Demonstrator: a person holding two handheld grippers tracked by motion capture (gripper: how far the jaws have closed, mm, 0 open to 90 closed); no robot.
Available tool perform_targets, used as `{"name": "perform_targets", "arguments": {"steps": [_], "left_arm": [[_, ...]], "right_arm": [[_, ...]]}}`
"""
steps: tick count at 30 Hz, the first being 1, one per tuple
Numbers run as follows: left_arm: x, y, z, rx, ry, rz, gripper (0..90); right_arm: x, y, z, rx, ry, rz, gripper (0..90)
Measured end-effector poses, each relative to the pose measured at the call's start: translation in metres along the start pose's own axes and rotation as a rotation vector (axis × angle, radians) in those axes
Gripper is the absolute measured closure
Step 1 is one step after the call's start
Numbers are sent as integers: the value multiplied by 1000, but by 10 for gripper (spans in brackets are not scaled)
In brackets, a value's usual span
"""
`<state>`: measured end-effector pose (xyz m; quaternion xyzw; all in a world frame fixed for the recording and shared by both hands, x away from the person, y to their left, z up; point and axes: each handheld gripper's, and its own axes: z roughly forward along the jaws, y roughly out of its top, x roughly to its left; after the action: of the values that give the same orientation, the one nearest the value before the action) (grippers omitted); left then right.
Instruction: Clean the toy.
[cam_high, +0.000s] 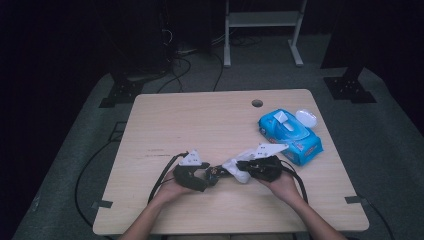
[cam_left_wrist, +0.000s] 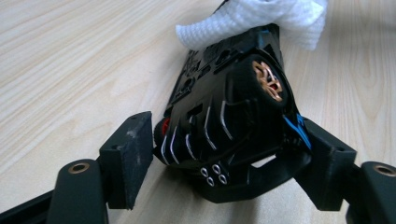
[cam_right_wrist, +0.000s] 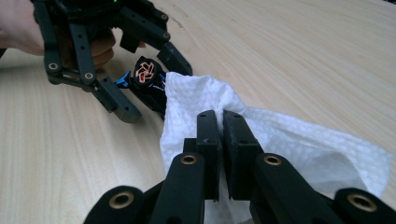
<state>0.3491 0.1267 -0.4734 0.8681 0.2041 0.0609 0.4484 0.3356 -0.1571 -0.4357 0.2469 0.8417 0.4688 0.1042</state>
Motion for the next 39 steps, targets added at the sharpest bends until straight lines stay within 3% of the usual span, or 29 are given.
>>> {"name": "perform_targets", "arguments": {"steps": [8, 13, 18, 21, 23, 27, 28, 30, 33, 37, 39], "left_arm": [[-5, -2, -1, 26, 74, 82, 221], [-3, -3, -3, 22, 86, 76, 236], [-1, -4, 0, 53, 80, 87, 193], [1, -2, 3, 33, 77, 69, 153], [5, -2, 7, 22, 73, 23, 130], [7, -1, 9, 67, 45, 24, 167], [7, 0, 7, 65, 25, 45, 167], [4, 1, 6, 65, 36, 83, 225], [1, 2, 7, 76, 49, 109, 230], [0, 2, 6, 89, 64, 141, 231], [-1, 2, 7, 88, 69, 144, 230]], "right_arm": [[5, -9, 4, 27, 23, 6, 850], [4, -15, 10, 63, 28, 6, 850], [2, -11, 8, 38, 32, 19, 849], [1, -6, 7, 20, 34, 19, 849], [1, 3, 11, 8, 39, 5, 848], [1, 8, 23, 26, 56, 2, 798], [1, 9, 28, 42, 65, 9, 752], [2, 10, 40, 70, 86, 32, 655], [4, 13, 51, 76, 105, 38, 631], [7, 18, 59, 73, 126, 42, 625], [11, 22, 65, 76, 125, 11, 726]]}}
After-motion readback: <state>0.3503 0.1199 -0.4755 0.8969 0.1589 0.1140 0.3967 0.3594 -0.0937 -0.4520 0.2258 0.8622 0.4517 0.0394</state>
